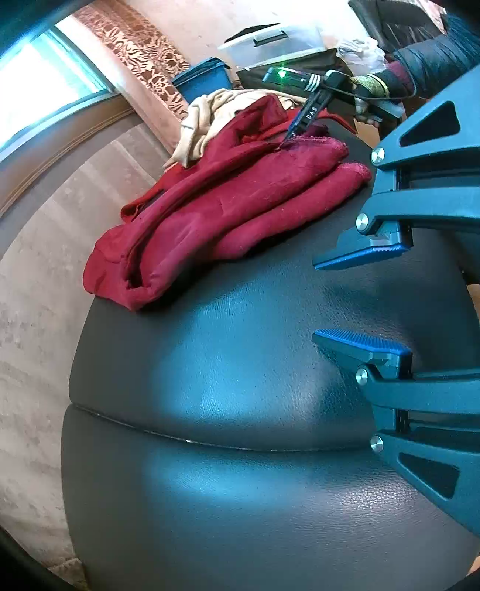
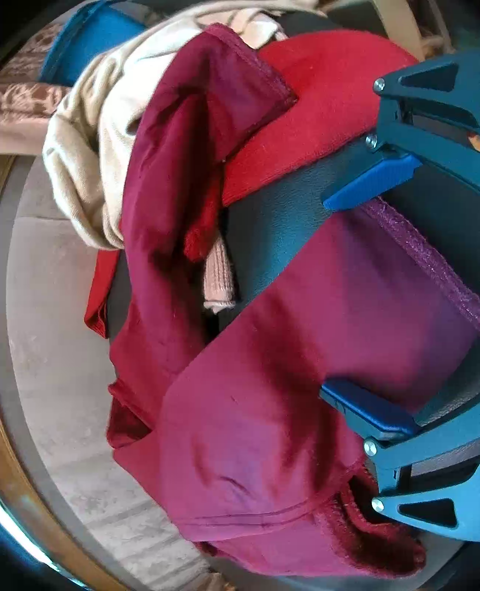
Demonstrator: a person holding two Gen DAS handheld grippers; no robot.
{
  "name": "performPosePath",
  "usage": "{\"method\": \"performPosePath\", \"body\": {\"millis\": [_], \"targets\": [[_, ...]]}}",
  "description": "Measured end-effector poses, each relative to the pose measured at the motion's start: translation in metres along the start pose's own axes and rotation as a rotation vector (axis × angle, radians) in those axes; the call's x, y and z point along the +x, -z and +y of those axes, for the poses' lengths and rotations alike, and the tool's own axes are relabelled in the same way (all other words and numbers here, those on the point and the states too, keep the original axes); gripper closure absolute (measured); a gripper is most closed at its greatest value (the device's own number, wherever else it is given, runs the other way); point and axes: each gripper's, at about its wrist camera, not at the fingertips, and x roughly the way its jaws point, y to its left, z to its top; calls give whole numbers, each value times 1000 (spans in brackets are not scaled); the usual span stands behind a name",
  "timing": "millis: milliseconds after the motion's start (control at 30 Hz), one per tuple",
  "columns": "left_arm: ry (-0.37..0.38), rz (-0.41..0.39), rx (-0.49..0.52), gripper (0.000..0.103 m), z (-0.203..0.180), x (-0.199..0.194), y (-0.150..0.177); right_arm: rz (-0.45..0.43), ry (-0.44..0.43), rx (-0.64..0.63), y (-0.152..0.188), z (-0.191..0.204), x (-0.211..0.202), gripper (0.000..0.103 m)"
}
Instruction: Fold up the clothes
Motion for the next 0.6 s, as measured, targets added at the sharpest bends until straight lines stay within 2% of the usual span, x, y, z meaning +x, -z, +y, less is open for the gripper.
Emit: {"method": "performPosePath", "body": {"millis": [67,133,233,333,400,500,533,600], "targets": [[3,-9,-13,70,5,-5,1,3,-6,-9,0,2,-3,28],[6,-18,-25,70,10,-10,3,5,-7,-33,2,7,-7,58],[15,-43,-43,70,20,-22,3,21,-13,-56,1,18,-11,83],[19,-77,-52,70,27,-35,2,54,-128,99,-7,4,-12,87],[23,-95,-64,70,34,-42,2,71,-250,261,-12,-12,-9,88],[26,-121,-87,70,43,-50,2,65,-525,542,-12,-36,-2,88],[24,-131,-91,70,45,-53,3,42,-605,603,-12,-38,-4,88],[21,-152,-99,70,49,-58,4,-27,-769,638,-25,-22,-19,88]]}}
